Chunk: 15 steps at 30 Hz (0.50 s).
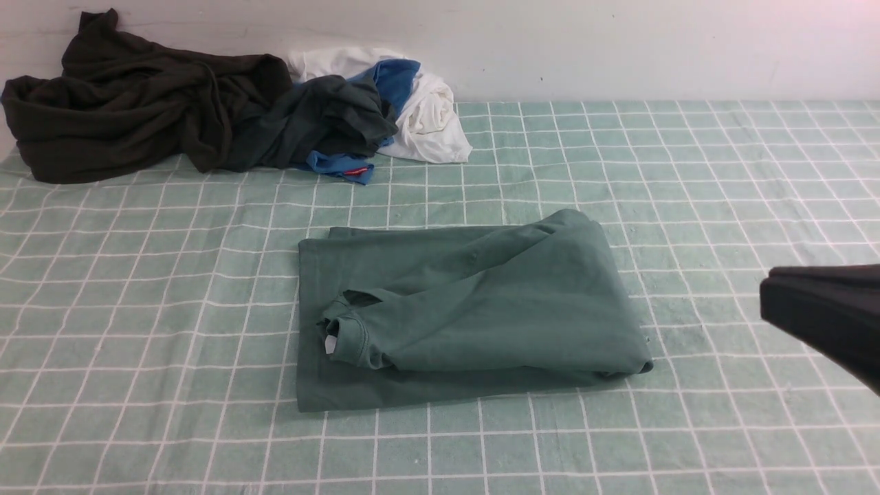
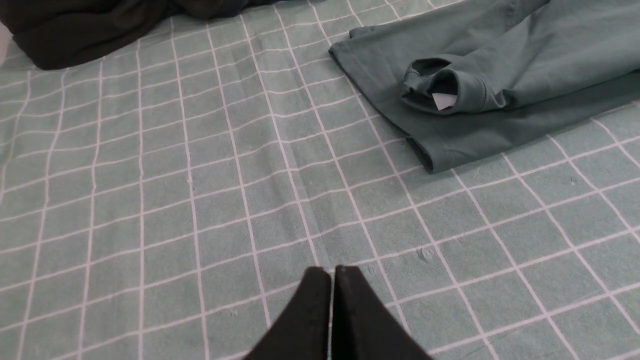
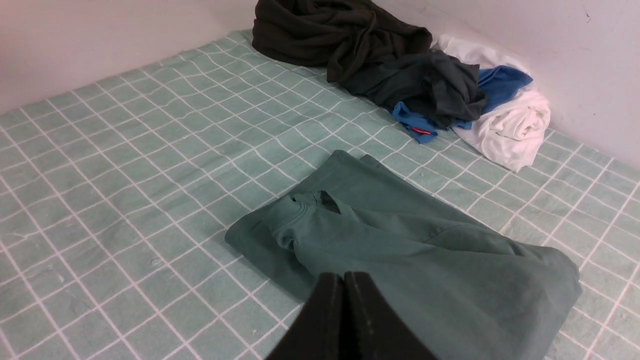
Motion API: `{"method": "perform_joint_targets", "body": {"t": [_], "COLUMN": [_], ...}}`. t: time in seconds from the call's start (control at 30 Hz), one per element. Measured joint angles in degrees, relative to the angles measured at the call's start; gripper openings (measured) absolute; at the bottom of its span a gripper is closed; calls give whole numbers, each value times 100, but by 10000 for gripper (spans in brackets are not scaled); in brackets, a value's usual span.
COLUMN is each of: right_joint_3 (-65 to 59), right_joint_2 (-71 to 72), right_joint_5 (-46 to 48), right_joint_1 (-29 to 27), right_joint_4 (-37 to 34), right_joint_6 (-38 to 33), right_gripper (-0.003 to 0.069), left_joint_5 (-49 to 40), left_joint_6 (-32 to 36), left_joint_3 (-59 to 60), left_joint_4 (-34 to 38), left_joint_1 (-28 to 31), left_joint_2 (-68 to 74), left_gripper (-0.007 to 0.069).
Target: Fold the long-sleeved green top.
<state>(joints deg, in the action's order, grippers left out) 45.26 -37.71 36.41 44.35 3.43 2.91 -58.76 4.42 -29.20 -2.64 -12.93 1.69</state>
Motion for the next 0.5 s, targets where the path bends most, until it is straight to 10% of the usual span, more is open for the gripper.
{"method": "perform_joint_targets", "body": {"t": [0.5], "right_joint_3": [-64], "right_joint_2": [110], "right_joint_5": [-304], "right_joint_1": [0], "right_joint_4": [-206], "right_joint_6": [0], "right_gripper": [-13], "left_joint_5": [-5], "left_joint_6": [0], "left_joint_3": [0], "left_joint_4": [-7], "left_joint_1": [0], "left_joint_2": [0], "left_gripper": [-3]}}
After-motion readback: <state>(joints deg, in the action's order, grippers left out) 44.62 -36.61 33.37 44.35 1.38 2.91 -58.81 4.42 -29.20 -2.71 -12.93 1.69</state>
